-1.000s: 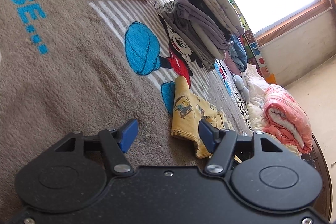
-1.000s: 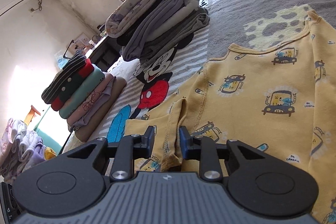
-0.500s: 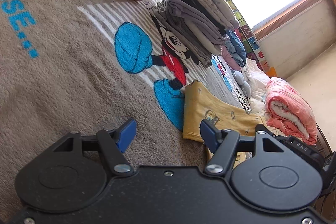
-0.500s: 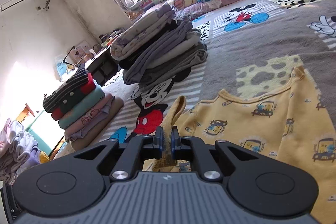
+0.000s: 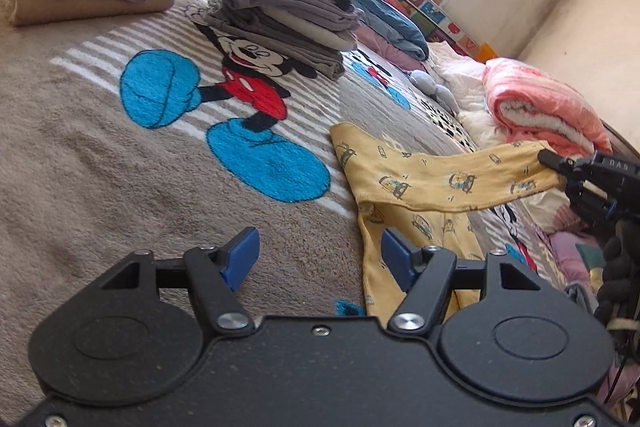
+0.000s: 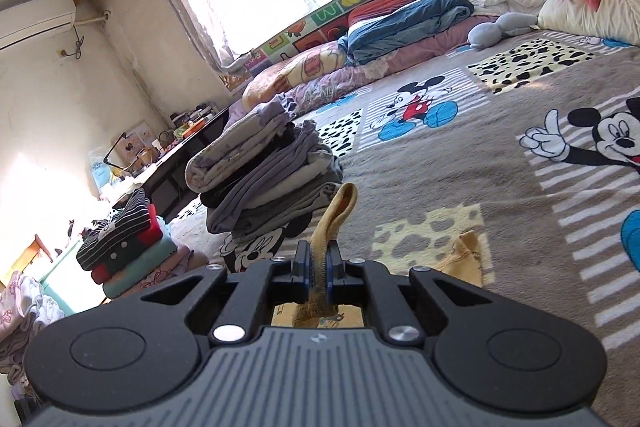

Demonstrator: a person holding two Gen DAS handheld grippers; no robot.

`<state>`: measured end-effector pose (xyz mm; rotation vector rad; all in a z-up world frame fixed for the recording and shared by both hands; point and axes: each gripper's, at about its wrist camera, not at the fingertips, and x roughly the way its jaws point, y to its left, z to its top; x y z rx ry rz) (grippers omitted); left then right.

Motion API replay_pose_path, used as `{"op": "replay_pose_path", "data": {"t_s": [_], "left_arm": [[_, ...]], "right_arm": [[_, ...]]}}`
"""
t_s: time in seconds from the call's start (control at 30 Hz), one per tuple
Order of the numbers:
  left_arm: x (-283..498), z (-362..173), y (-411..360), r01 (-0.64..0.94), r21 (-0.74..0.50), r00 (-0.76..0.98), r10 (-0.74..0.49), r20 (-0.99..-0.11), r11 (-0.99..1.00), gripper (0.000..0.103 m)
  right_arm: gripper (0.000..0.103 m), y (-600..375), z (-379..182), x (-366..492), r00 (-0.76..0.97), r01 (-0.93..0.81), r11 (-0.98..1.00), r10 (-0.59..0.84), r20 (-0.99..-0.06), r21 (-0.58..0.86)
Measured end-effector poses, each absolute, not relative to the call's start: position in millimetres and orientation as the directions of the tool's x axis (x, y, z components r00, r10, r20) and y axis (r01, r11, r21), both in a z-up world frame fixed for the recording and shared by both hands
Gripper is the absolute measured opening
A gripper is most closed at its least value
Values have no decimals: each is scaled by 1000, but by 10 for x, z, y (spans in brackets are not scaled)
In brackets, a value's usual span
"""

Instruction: Fold clothes

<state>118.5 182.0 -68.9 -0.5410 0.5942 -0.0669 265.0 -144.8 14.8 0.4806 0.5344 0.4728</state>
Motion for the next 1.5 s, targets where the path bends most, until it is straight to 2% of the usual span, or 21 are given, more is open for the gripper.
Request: {"op": "replay_pose_path", "data": {"t_s": [0.17, 0.2, 0.3, 0.37, 0.43, 0.53, 0.83, 1.07, 1.17, 1.27, 1.4, 1.5], "left_arm": [[1216, -708, 1528, 7, -398, 801, -243, -547, 917, 66], [1219, -715, 1460, 32, -370, 793, -249, -556, 928, 63], [1220, -747, 1287, 88, -307, 771, -260, -582, 948, 36], [1225, -777, 1182, 107, -258, 760, -246, -602, 960, 30], [1226, -800, 1078, 120, -206, 756, -223, -616, 971, 10], [1221, -766, 1041, 114, -222, 766, -228, -601, 968, 5], [1269, -637, 876, 145, -361, 754, -339, -562, 921, 5], [1357, -678, 675, 205, -427, 701, -437, -564, 881, 6], [1388, -710, 662, 237, -472, 669, -495, -554, 849, 16], [1380, -674, 789, 223, -473, 692, -480, -540, 853, 16], [1364, -674, 989, 160, -431, 728, -401, -556, 888, 16], [1343, -670, 1062, 146, -404, 741, -371, -560, 903, 16]], "right_arm": [[9, -1761, 128, 2647, 783, -256, 804, 498, -372, 536], [9, -1807, 124, 2647, 786, -251, 806, 493, -374, 536], [9, -1911, 125, 2689, 788, -243, 814, 483, -382, 527], [9, -1965, 131, 2722, 788, -241, 821, 477, -389, 518], [9, -1998, 157, 2764, 787, -246, 825, 477, -392, 509], [9, -2022, 241, 2781, 787, -259, 829, 478, -389, 496], [9, -2071, 592, 2942, 795, -308, 841, 484, -365, 444], [9, -2094, 864, 3065, 813, -330, 847, 479, -332, 416], [9, -2108, 899, 3061, 816, -342, 845, 484, -316, 410], [9, -2115, 850, 3063, 811, -342, 852, 481, -334, 396], [9, -2041, 504, 3033, 761, -343, 875, 472, -444, 343], [9, -2033, 244, 2944, 742, -331, 878, 469, -480, 346]]}}
